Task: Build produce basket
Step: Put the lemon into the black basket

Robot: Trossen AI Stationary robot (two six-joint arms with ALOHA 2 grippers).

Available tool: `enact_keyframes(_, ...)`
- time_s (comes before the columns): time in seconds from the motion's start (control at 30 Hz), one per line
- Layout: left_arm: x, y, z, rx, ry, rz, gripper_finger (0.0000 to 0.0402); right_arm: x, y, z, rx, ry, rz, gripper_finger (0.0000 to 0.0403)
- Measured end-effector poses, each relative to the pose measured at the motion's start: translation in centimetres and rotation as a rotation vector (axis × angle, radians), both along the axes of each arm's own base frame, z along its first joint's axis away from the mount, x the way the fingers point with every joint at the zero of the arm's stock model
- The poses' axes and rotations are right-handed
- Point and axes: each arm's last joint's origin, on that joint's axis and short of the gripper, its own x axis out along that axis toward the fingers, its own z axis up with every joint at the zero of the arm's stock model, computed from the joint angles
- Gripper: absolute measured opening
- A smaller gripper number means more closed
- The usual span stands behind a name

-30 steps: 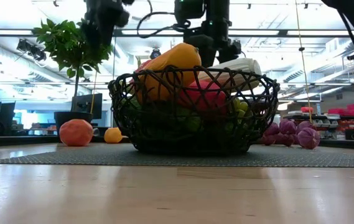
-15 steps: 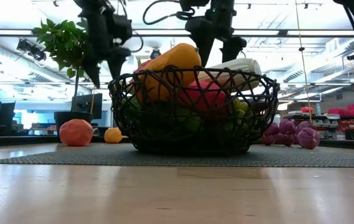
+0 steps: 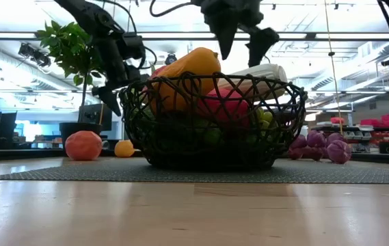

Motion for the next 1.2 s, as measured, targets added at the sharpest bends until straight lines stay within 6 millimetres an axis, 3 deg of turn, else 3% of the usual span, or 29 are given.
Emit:
enact_keyframes(0.37, 1.4, 1.7, -6.1, -0.041, 0.107, 0.011, 0.0391, -1.6, 5.0, 1.8, 0.051, -0.015, -0.111, 0.0392)
enact_keyframes(0.67, 1.8, 2.0, -6.1, 0.014, 0.147, 0.002, 0.0391, -3.0, 7.4, 2.7, 0.023, -0.008, -0.185, 0.0384)
enact_keyframes(1.0, 2.1, 2.9, -6.0, 0.148, 0.199, 0.023, 0.0391, -3.1, 7.7, 2.8, 0.019, -0.012, -0.228, 0.0381)
enact_keyframes(1.2, 2.5, 3.4, -7.9, 0.126, 0.25, 0.012, 0.0391, -3.2, 7.9, 2.8, 0.023, -0.01, -0.222, 0.0381)
